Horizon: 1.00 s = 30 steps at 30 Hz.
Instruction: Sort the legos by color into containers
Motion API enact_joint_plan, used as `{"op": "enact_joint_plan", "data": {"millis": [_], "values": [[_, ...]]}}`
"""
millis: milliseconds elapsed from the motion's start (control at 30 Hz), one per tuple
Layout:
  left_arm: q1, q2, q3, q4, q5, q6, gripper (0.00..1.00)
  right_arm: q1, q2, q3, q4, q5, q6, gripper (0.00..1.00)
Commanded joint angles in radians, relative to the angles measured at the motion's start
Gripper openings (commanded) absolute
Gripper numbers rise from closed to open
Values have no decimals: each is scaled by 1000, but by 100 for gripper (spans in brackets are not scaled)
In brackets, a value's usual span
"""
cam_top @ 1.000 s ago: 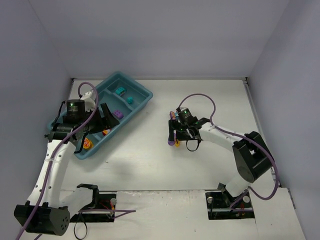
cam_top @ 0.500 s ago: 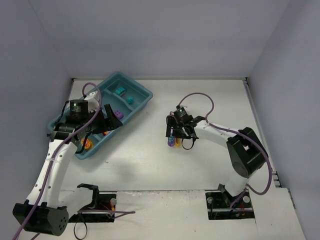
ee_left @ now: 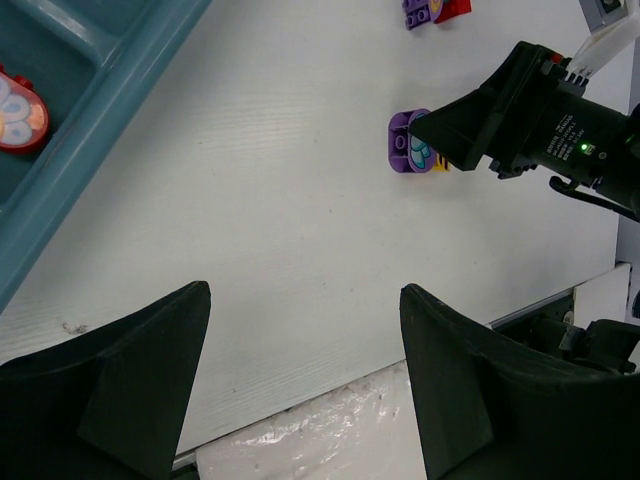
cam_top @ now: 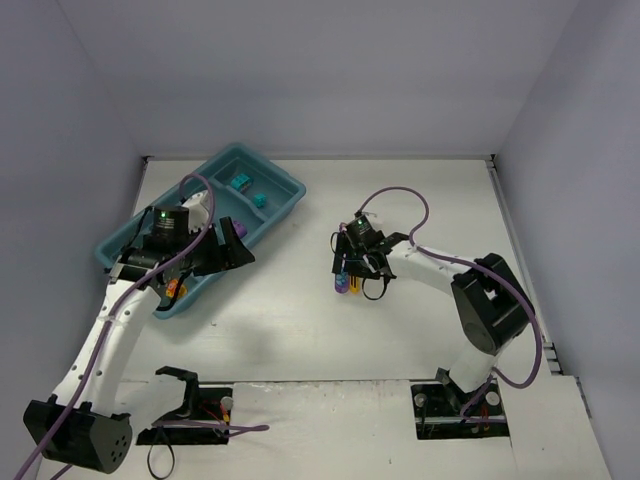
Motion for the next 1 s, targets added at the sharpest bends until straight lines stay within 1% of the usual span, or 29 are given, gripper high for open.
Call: {"op": "enact_joint_plan", "data": {"millis": [0, 300, 367, 400, 467, 500, 567, 600, 700, 800, 967], "values": [[-19, -14, 15, 48, 11, -24, 70, 12, 2, 23, -1, 28, 14, 64], [-70, -11, -31, 105, 20, -77, 70, 36, 46, 46, -25, 37, 6, 63], [-85, -7, -35, 114, 17, -83, 70, 36, 48, 46, -25, 41, 3, 52], [-90, -5, -37, 120, 17, -86, 70, 36, 40, 48, -25, 45, 2, 42], [-107, 1, -38, 131, 22, -97, 70, 38, 31, 58, -24, 51, -8, 30], [-116, 3, -41, 144, 22, -102, 70, 41, 16, 66, -25, 50, -23, 17], [-133, 7, -47, 166, 26, -120, 70, 47, -3, 92, -19, 39, -44, 4], [-154, 9, -55, 195, 29, -128, 70, 50, -30, 101, -18, 28, -57, 0], [-202, 24, -69, 258, 35, -155, 70, 56, -107, 126, 24, -10, -80, 0], [-243, 38, -83, 327, 31, -165, 70, 56, -177, 144, 59, -85, -98, 0], [-274, 58, -110, 448, 25, -203, 70, 56, -250, 161, 99, -196, -110, 0]]}}
